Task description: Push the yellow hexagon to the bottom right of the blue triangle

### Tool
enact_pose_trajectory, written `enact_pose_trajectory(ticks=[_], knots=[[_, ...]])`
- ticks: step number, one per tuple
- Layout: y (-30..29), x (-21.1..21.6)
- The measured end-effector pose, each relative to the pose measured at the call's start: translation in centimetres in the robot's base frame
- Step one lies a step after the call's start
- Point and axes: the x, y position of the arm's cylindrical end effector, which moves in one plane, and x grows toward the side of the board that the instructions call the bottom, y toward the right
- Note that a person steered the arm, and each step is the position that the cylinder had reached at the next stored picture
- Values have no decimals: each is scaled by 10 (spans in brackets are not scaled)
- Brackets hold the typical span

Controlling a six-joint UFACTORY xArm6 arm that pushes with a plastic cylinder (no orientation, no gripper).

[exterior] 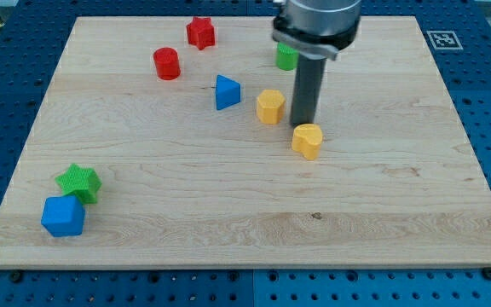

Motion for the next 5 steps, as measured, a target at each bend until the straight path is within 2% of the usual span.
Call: enact_pose_trajectory(ticks=[2, 3, 5], knots=[[20, -50], [4, -61], [-88, -61]])
